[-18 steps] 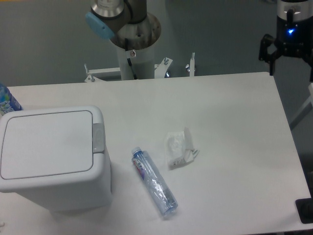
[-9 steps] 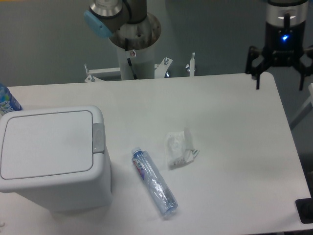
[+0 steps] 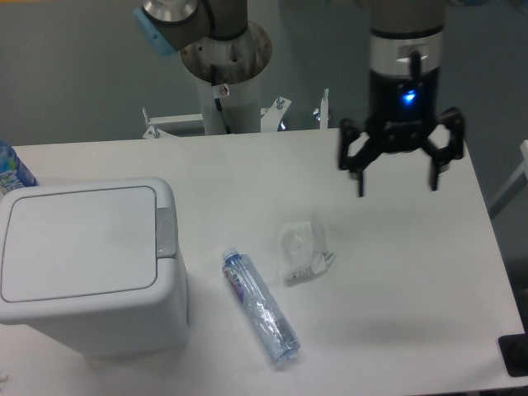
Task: Open the trash can
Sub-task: 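Move the open gripper over the grey button on the trash can lid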
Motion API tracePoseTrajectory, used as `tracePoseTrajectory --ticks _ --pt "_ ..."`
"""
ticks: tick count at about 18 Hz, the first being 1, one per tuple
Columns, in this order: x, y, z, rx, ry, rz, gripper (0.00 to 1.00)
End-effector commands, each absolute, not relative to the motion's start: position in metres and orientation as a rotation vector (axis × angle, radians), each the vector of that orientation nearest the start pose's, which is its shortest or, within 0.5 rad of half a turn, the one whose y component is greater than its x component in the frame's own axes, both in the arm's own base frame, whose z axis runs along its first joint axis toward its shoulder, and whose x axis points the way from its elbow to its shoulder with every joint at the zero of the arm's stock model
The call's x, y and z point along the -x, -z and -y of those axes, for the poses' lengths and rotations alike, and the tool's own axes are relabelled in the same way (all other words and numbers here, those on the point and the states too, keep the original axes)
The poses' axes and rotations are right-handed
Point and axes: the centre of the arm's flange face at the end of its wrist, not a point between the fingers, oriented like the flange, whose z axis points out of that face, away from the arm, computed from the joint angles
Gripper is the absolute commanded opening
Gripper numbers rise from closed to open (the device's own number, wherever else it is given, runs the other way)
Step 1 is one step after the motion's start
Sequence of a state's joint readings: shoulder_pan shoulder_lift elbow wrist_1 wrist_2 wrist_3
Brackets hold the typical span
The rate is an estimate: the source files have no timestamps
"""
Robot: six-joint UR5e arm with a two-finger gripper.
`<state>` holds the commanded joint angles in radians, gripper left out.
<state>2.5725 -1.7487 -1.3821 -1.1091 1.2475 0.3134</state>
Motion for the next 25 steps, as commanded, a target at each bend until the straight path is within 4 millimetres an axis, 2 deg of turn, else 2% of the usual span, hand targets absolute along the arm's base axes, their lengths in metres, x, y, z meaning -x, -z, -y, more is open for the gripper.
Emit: tracePoseTrajectory --ticks 4,8,12,25 --pt "0.393 -0.544 -0.482 2.422 0.059 0.817 1.0" --pt "0.361 -0.532 -0.507 2.463 0.104 0.751 1.0" --pt "0.338 -0.514 -0.52 2.503 0.144 0.716 1.0" --pt "0.292 -0.49 -0.542 2.568 0.204 0.64 1.0"
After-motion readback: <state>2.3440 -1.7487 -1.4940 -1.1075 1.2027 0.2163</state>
